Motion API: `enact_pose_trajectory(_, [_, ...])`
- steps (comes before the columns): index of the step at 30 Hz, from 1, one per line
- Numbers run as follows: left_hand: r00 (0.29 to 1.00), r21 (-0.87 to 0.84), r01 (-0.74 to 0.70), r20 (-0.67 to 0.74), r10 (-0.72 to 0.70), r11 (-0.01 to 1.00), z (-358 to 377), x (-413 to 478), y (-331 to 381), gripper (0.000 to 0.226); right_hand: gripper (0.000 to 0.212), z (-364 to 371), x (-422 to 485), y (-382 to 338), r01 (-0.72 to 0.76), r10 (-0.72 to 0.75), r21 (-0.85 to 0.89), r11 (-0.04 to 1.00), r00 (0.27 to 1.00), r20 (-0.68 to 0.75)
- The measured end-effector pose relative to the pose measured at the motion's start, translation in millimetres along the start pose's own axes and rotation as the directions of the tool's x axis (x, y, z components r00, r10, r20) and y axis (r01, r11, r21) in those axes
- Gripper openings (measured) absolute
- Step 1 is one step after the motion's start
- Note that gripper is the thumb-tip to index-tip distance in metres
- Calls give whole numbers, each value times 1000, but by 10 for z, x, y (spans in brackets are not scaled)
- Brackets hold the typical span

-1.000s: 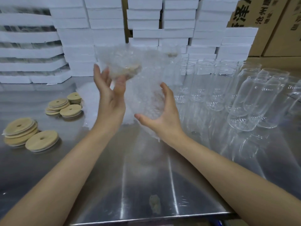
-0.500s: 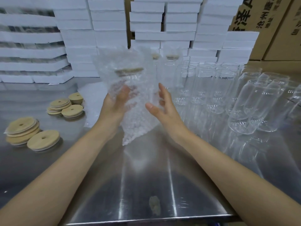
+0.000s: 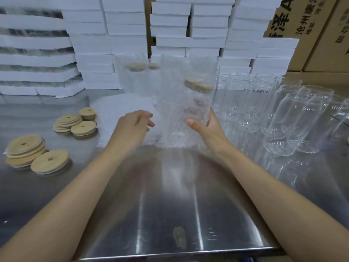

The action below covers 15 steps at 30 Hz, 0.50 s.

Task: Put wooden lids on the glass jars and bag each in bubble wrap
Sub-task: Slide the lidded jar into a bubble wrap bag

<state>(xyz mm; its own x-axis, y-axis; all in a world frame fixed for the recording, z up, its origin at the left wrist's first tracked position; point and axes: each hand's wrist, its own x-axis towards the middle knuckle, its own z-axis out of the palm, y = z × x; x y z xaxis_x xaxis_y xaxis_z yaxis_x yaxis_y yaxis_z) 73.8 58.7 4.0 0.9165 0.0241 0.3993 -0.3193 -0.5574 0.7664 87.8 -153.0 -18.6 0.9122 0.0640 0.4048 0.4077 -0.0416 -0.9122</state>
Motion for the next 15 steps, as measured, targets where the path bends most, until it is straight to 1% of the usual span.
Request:
enact_pose_trajectory(2, [995, 217, -22, 102, 0, 976, 44, -39, -41, 26, 66, -39, 37, 33, -63, 63, 66, 996, 998, 8])
enact_pose_trajectory(3, [989, 275, -30, 149, -11, 961, 75, -67, -48, 28, 69, -45, 42, 34, -86, 84, 93, 992, 996, 26])
enact_pose_trajectory(4, [981, 292, -25, 194, -34, 956, 105, -103, -43, 30, 71, -43, 38, 21, -94, 90, 107, 990, 995, 45])
enact_pose_trajectory(5, [969, 275, -5, 239, -64, 961, 143, -122, -42, 31, 77, -41, 33, 7, -97, 91, 101, 990, 994, 60])
enact_pose_trajectory(7, [944, 125, 97, 302, -131, 987, 212, -123, -30, 28, 96, -48, 24, -5, -111, 104, 78, 991, 991, 85])
enact_pose_trajectory(8, [940, 39, 153, 303, -157, 987, 230, -118, -26, 27, 100, -57, 23, 2, -118, 110, 70, 991, 988, 104])
enact_pose_trajectory(9, [946, -11, 179, 278, -169, 984, 240, -109, -29, 27, 96, -69, 27, 12, -119, 112, 53, 992, 986, 120])
enact_pose_trajectory(10, [955, -18, 174, 246, -164, 985, 241, -104, -33, 26, 88, -76, 30, 8, -115, 111, 20, 993, 984, 137])
enact_pose_trajectory(12, [979, 57, 107, 170, -115, 993, 238, -114, -41, 21, 76, -52, 11, -43, -93, 99, -50, 994, 983, 152])
enact_pose_trajectory(15, [996, 142, -12, 87, 0, 990, 255, -183, -4, 14, 75, 3, -33, -124, -29, 41, -92, 995, 990, 134])
